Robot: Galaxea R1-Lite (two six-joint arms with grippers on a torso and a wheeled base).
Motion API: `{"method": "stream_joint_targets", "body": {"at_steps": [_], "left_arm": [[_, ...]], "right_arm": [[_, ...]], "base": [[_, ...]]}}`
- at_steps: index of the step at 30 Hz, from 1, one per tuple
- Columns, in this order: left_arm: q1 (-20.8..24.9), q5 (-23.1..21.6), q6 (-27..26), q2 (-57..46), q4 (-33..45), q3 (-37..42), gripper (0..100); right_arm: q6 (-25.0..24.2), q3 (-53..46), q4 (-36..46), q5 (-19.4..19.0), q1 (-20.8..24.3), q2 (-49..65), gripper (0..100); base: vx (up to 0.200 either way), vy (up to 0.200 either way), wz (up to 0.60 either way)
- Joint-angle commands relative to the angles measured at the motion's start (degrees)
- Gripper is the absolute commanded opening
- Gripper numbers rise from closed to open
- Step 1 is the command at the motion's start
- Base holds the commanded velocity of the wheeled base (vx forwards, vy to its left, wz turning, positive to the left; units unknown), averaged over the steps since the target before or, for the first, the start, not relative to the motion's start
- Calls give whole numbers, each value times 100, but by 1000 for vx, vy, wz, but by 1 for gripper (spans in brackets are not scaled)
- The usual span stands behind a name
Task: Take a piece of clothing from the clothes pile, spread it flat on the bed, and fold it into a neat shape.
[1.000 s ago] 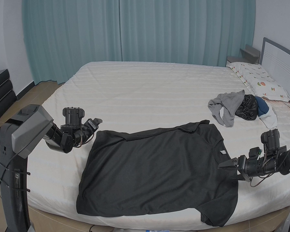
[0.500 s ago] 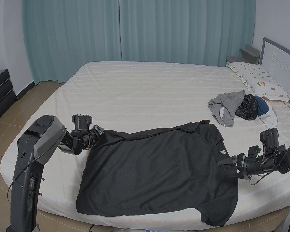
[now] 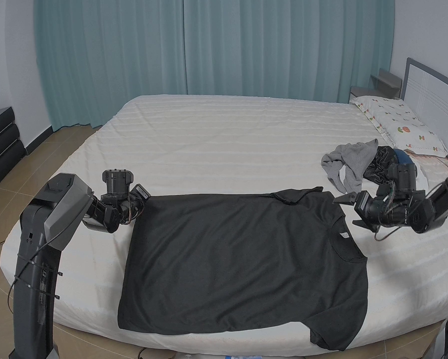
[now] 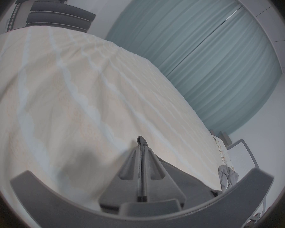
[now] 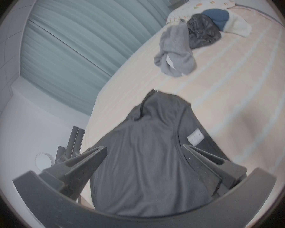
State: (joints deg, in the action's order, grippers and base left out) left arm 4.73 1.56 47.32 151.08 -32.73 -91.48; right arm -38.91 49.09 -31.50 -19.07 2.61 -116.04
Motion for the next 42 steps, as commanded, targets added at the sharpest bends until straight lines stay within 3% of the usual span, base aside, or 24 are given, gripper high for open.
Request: {"method": "stream_joint_targets", "body": {"at_steps": [1, 8, 14, 21, 22, 32, 42], "left_arm": [[-148, 81, 14, -395, 12, -72, 0], [-113, 81, -13, -412, 30, -195, 0], [-104, 81, -13, -404, 39, -195, 0], [-86, 81, -13, -369, 39, -230, 0], [-86, 81, -13, -360, 39, -230, 0], [-77, 81, -13, -325, 48, -274, 0], [-113, 90, -21, -210, 39, -432, 0]], "right_arm": [[-29, 1788, 267, 377, -6, -1474, 100], [77, 3291, 707, 430, -6, -2537, 100], [666, 4328, 865, 527, -120, -3188, 100], [710, 5260, 1006, 544, -50, -3715, 100], [710, 5365, 1076, 562, -50, -3750, 0], [921, 5603, 1252, 579, -68, -3803, 0], [376, 6016, 733, 931, -243, -3829, 0]], "base": [[0, 0, 0], [0, 0, 0], [0, 0, 0], [0, 0, 0], [0, 0, 0], [0, 0, 0], [0, 0, 0]]}}
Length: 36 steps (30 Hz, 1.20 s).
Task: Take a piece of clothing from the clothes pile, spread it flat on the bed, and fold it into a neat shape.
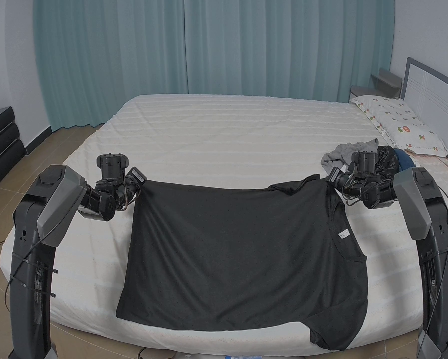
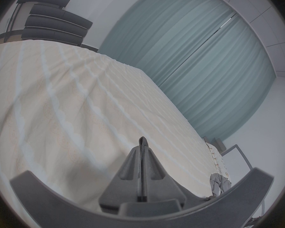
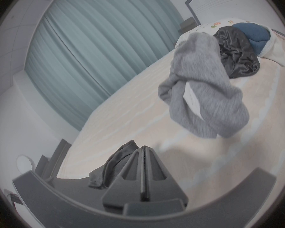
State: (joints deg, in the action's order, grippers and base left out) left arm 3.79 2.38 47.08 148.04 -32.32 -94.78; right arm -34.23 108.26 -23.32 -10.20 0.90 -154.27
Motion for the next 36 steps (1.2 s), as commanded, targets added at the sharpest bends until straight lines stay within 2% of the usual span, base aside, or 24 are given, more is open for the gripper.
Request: {"method": "stream_joint_targets", "body": {"at_steps": [1, 7, 15, 24, 25, 28, 29, 36], "left_arm": [[-19, 8, 3, 93, -3, -111, 0], [-28, 35, 3, 295, -11, -251, 0], [-19, 193, 12, 823, -3, -796, 0], [8, 193, 38, 946, 15, -946, 0], [16, 193, 38, 946, 24, -946, 0], [16, 193, 47, 937, 59, -946, 0], [16, 193, 47, 911, 76, -937, 100], [-45, 228, 38, 629, 76, -673, 100]], "right_arm": [[-101, 98, -94, 45, -73, -6, 0], [-119, 160, -305, 62, -161, -59, 0], [-128, 564, -340, 405, -152, -560, 0], [-145, 582, -349, 440, -134, -674, 0], [-145, 573, -349, 449, -134, -674, 100], [-145, 529, -340, 467, -125, -666, 100], [-154, 450, -331, 458, -117, -639, 100], [-593, -69, -331, 458, -187, -147, 100]], "base": [[0, 0, 0], [0, 0, 0], [0, 0, 0], [0, 0, 0], [0, 0, 0], [0, 0, 0], [0, 0, 0], [0, 0, 0]]}}
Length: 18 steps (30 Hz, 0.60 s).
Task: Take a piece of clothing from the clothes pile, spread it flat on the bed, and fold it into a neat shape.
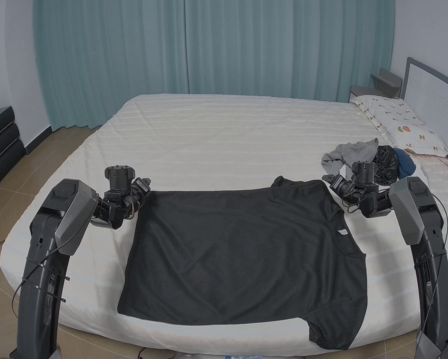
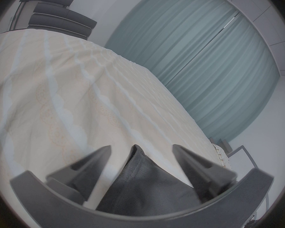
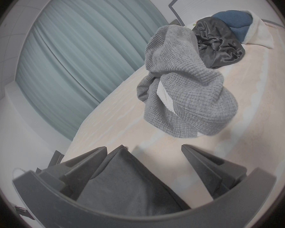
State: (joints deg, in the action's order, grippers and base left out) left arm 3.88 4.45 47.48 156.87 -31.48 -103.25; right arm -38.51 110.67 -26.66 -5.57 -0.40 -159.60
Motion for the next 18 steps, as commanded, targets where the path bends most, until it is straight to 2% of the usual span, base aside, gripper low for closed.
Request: {"method": "stream_joint_targets", "body": {"at_steps": [1, 3, 7, 14, 18], "left_arm": [[-71, 21, -2, -350, -8, 253, 100], [-142, 21, -20, -631, -8, 526, 100], [-273, -14, 15, -1361, -25, 1334, 100], [-344, -137, 15, -2758, -201, 3321, 100], [-300, -357, 33, -3602, -517, 4709, 100]], "right_arm": [[-245, -502, -6, -32, -100, 561, 100], [-394, -1082, -6, -120, -171, 1019, 100], [-438, -2348, -164, -550, -311, 1862, 100], [-482, -4668, -797, -691, -390, 3242, 100], [-412, -6373, -1482, -1174, -382, 4218, 100]], "base": [[0, 0, 0], [0, 0, 0], [0, 0, 0], [0, 0, 0], [0, 0, 0]]}}
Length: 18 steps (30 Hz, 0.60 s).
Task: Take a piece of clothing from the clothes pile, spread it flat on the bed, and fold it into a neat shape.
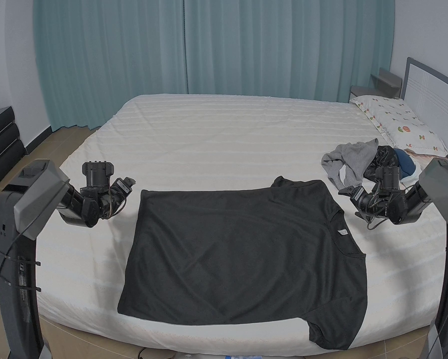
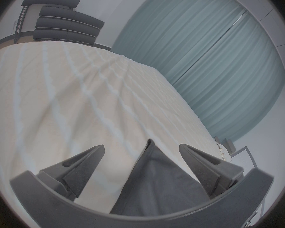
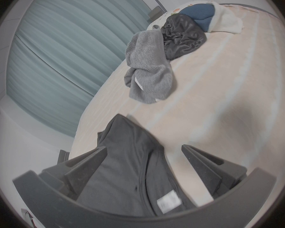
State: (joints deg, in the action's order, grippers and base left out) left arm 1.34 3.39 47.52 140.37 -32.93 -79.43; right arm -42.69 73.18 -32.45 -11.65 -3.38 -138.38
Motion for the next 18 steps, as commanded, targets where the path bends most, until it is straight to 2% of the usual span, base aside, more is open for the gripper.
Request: {"method": "stream_joint_targets", "body": {"at_steps": [1, 4, 6, 10, 18], "left_arm": [[-37, -260, 38, -2111, -478, 2635, 100], [-11, -260, 38, -2251, -592, 2942, 100], [217, -260, 73, -2787, -1093, 4067, 100], [437, -251, 398, -3148, -1717, 4973, 100], [859, -146, 478, -3095, -2429, 6124, 100]], "right_arm": [[15, -3003, -1167, -619, -58, 2280, 100], [6, -3337, -1448, -645, -40, 2456, 100], [-2, -4400, -1949, -654, 48, 3062, 100], [-37, -5138, -1949, -689, 144, 3537, 100], [-37, -6044, -2037, -821, 487, 3967, 100]], "base": [[0, 0, 0], [0, 0, 0], [0, 0, 0], [0, 0, 0], [0, 0, 0]]}}
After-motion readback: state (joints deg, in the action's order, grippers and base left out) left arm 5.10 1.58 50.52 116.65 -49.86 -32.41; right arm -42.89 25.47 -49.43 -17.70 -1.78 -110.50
